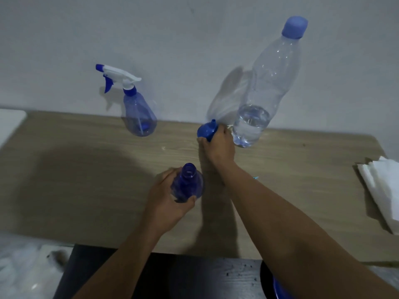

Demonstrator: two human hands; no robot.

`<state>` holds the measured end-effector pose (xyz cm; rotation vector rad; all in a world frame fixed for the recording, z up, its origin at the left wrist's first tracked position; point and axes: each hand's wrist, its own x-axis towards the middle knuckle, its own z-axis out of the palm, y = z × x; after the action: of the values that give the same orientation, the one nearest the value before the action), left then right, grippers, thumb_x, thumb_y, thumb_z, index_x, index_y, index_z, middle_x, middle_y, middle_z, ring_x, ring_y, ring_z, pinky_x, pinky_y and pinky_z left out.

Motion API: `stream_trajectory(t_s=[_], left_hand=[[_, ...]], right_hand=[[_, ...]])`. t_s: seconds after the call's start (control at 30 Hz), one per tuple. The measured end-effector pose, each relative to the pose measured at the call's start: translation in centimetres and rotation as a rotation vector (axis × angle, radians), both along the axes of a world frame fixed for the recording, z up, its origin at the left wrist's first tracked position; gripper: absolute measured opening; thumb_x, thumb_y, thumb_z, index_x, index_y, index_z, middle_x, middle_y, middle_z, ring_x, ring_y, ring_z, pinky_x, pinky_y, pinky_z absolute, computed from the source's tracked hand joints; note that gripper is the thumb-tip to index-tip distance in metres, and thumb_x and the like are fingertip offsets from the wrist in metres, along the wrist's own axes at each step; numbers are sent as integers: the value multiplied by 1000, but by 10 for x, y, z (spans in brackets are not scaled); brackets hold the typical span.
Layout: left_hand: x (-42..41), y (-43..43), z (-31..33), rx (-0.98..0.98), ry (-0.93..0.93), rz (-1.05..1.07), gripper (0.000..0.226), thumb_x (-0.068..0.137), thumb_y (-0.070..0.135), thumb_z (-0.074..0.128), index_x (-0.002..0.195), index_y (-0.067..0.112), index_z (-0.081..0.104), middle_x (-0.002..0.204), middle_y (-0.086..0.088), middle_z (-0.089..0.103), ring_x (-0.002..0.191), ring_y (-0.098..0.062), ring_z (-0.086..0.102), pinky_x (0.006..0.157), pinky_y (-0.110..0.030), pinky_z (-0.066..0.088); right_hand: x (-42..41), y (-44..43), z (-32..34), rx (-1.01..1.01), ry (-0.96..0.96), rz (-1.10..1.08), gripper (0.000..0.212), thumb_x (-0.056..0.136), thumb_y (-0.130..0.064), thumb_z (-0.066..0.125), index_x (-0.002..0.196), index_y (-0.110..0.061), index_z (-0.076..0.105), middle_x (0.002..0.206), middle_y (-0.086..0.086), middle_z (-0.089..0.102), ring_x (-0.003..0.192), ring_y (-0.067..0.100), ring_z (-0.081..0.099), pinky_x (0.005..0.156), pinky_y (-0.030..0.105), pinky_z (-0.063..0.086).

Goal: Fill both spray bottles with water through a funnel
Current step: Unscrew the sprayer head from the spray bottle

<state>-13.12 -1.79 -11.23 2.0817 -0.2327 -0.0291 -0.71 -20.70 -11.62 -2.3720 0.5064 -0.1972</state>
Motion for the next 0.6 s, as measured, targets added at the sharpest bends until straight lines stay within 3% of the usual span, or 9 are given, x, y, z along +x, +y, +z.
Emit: stream_trajectory(t_s=[0.13, 0.23, 0.43, 0.6], left_hand=[[0, 1, -3, -12, 11, -1, 81, 59, 34, 86, 133, 34, 51, 133, 15, 52, 121, -4, 56, 101, -30, 52], [0, 1, -3, -16, 20, -4, 81, 60, 31, 86, 133, 33, 51, 132, 15, 52, 120, -3, 56, 100, -24, 50], [-2, -2, 15, -58, 21, -10, 78, 62, 5, 89, 114, 48, 49, 113, 44, 51, 107, 10, 59, 88, -5, 45], [-5, 1, 27, -15, 5, -22, 65, 63, 5, 89, 109, 35, 55, 100, 36, 57, 96, 20, 56, 82, 2, 40]], right_hand=[[7, 3, 0, -114, 10, 33, 61, 83, -44, 75, 126, -7, 52, 125, 14, 61, 119, 33, 54, 100, 46, 46], [0, 4, 7, -84, -10, 38, 62, 76, -49, 77, 121, -12, 55, 119, 9, 64, 117, 31, 51, 96, 46, 49], [-40, 7, 53, 342, -96, 96, 85, 69, -42, 86, 141, -29, 42, 124, -4, 58, 107, 17, 61, 90, 34, 53], [-79, 2, 96, 609, -177, 76, 84, 67, -29, 92, 137, -37, 47, 120, -7, 59, 101, 3, 62, 76, 16, 51]])
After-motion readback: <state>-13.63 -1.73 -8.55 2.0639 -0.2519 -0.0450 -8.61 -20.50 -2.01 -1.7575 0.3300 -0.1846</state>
